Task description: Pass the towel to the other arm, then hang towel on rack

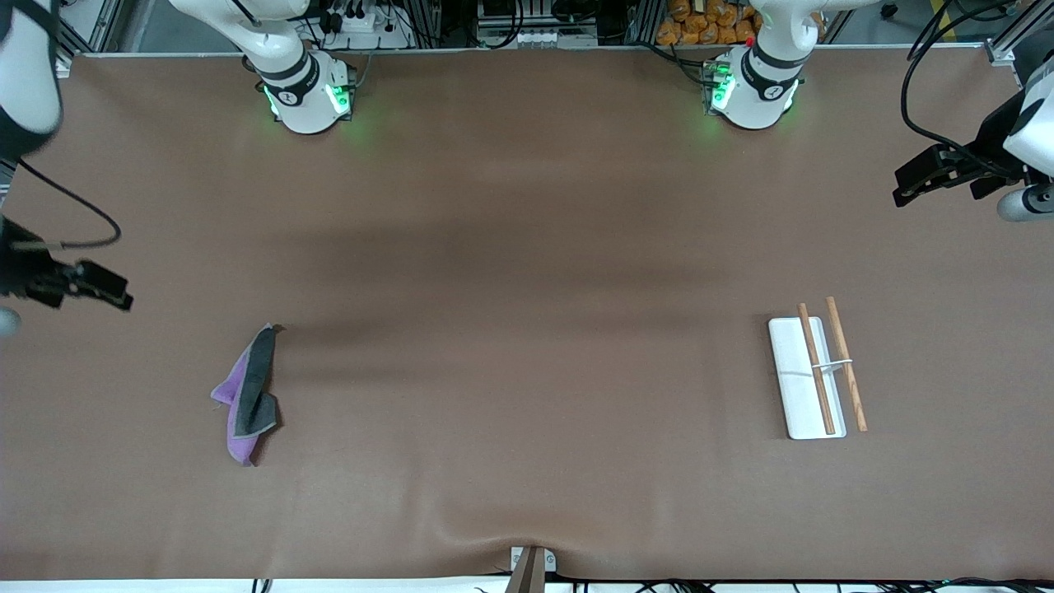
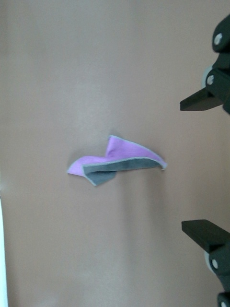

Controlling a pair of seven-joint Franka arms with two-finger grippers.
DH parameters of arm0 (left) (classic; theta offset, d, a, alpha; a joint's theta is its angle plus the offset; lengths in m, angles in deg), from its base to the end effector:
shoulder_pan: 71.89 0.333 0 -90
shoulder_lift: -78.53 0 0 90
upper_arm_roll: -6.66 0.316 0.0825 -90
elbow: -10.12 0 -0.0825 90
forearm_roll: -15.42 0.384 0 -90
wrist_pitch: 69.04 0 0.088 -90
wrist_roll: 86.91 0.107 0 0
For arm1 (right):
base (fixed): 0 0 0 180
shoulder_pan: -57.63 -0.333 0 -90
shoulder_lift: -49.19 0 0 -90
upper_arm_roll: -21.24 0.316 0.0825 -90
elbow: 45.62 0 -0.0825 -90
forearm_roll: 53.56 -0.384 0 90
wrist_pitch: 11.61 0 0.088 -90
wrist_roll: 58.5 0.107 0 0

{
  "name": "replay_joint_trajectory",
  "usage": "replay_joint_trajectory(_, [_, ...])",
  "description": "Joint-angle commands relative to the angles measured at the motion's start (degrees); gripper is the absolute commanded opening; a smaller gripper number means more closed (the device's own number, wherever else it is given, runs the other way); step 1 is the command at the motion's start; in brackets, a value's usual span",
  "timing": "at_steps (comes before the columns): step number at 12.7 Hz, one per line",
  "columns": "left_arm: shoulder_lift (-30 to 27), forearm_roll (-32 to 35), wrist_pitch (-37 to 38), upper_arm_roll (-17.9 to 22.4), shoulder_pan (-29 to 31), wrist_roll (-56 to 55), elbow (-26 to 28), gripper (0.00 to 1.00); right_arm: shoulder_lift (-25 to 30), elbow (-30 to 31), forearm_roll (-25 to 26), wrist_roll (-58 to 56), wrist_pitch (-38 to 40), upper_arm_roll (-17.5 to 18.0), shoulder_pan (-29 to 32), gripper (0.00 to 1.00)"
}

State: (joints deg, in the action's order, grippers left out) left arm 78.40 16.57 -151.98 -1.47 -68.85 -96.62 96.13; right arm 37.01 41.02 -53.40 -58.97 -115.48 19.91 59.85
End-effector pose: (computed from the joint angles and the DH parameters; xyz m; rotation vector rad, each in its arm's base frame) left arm 0.5393 -0.0458 0.6477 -3.1113 -0.1286 0.0752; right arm 0.6353 -0.0383 0.5483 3.1268 -0.0820 0.1375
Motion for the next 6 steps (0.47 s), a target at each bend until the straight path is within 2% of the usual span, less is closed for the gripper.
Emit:
replay_joint_trajectory(1, [-0.31, 0.96, 0.68, -0.31, 0.21, 1.19, 0.29, 1.0, -6.95, -1.48, 0.1, -0.14, -5.79, 0.28, -0.81, 1.0])
replay_joint_trajectory(6, [-0.31, 0.96, 0.6, -0.31, 0.3, 1.19, 0.73, 1.0, -16.55, -1.57, -0.07, -0.05, -16.25, 0.28, -6.26, 1.0])
